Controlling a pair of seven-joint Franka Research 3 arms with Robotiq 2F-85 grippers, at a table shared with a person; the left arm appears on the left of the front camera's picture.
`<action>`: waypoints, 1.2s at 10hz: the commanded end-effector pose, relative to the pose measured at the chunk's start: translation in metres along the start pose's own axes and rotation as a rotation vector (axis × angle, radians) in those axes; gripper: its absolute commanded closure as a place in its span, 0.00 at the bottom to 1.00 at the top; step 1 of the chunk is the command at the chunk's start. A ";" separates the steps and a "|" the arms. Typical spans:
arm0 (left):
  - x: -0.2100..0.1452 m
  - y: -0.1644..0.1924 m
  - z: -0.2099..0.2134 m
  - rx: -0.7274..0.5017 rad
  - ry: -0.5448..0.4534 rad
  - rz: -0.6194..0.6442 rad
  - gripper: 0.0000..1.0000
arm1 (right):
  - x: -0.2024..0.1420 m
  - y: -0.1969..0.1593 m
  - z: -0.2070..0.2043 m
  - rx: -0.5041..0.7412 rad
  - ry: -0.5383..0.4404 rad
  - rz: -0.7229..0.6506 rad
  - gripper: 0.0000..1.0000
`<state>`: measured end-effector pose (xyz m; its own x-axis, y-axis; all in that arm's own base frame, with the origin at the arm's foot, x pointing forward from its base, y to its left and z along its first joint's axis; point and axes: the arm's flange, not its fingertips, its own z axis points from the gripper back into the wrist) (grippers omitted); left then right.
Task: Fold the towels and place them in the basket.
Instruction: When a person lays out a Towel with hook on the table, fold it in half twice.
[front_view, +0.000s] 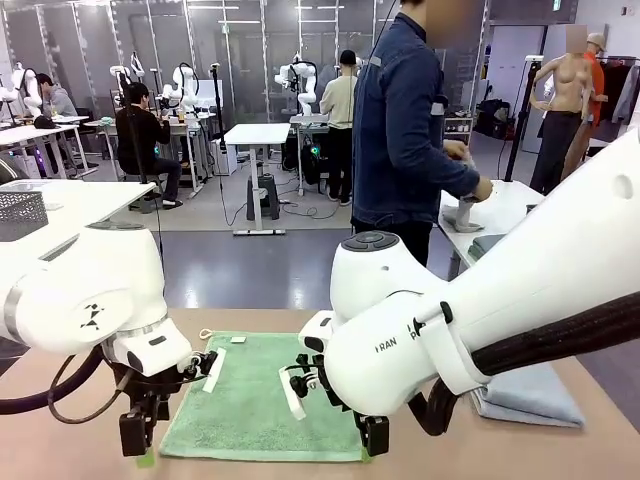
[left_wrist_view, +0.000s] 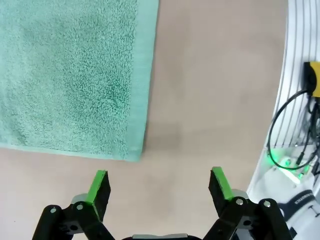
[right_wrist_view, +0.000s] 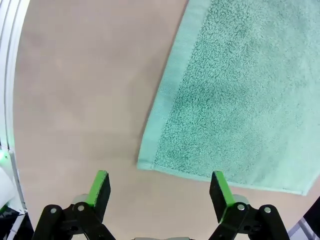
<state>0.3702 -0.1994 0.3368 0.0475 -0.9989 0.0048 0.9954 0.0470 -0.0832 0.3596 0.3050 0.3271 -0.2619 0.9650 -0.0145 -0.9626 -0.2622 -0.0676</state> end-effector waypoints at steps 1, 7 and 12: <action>0.002 -0.002 0.000 -0.001 0.003 0.019 0.00 | 0.001 0.006 0.002 -0.003 0.001 0.009 0.00; 0.006 0.000 -0.015 0.049 -0.038 -0.198 0.00 | -0.001 0.004 -0.019 0.010 -0.042 -0.165 0.00; 0.007 0.010 -0.032 0.043 -0.037 -0.200 0.00 | 0.006 0.019 -0.042 0.011 -0.053 -0.306 0.00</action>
<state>0.3724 -0.2054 0.3125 -0.1531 -0.9879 0.0239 0.9865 -0.1542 -0.0559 0.3467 0.3047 0.2898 0.0053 0.9987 0.0498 -0.9999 0.0061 -0.0157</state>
